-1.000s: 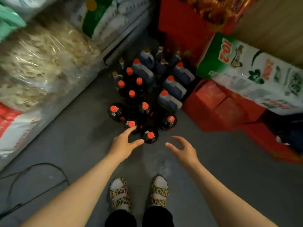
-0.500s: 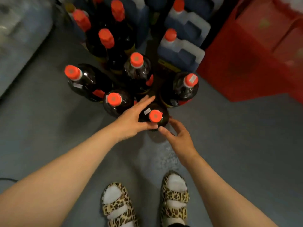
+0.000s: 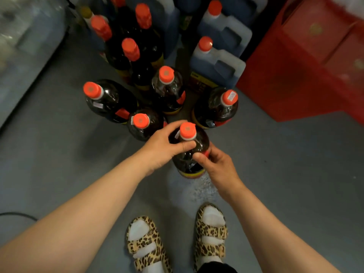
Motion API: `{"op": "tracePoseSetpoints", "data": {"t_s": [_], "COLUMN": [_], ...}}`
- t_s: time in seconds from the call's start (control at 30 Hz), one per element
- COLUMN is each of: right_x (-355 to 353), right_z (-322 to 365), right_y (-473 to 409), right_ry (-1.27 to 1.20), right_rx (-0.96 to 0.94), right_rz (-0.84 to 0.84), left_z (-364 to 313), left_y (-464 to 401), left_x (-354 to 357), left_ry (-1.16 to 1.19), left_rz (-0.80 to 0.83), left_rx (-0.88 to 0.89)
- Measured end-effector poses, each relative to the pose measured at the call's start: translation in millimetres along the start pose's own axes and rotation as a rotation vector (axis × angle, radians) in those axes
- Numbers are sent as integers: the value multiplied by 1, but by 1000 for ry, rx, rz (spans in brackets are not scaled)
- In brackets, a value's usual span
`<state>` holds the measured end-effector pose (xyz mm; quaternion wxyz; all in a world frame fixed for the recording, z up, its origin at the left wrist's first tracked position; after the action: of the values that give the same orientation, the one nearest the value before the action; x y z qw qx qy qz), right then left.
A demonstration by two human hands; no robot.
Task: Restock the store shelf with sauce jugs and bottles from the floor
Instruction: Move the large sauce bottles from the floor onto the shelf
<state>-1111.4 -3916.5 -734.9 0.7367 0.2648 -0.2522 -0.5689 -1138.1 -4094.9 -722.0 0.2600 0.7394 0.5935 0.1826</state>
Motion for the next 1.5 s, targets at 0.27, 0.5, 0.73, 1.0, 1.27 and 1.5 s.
{"op": "tracePoseSetpoints", "data": {"t_s": [0.27, 0.5, 0.73, 1.0, 1.27, 1.5], "right_x": [8, 47, 123, 280, 408, 516], "right_z": [99, 267, 451, 600, 666, 689], "right_y": [122, 240, 331, 405, 447, 429], "right_ry": [65, 224, 330, 462, 530, 700], "right_rx": [135, 138, 5, -238, -726, -969], "right_rz": [47, 224, 500, 763, 897, 946], "left_z": [-91, -246, -384, -475, -553, -592], "left_y": [123, 257, 401, 544, 662, 719], "left_x": [4, -33, -93, -203, -327, -404], "left_ry": [31, 19, 40, 236, 224, 183], "left_rz": [-45, -1, -20, -629, -1044, -1265], "left_rx": [-98, -119, 152, 400, 550, 582]}}
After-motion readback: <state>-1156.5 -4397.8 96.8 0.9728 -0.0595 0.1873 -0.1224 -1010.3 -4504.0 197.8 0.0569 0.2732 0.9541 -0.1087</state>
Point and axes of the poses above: each hand's wrist, its own y-axis away from the middle knuckle, its own x-axis out of the palm, z = x × y, the point moved 5 cm from there along -y, towards the middle knuckle, and after that the axes turned 3 degrees about z, right-handed, at the moved point
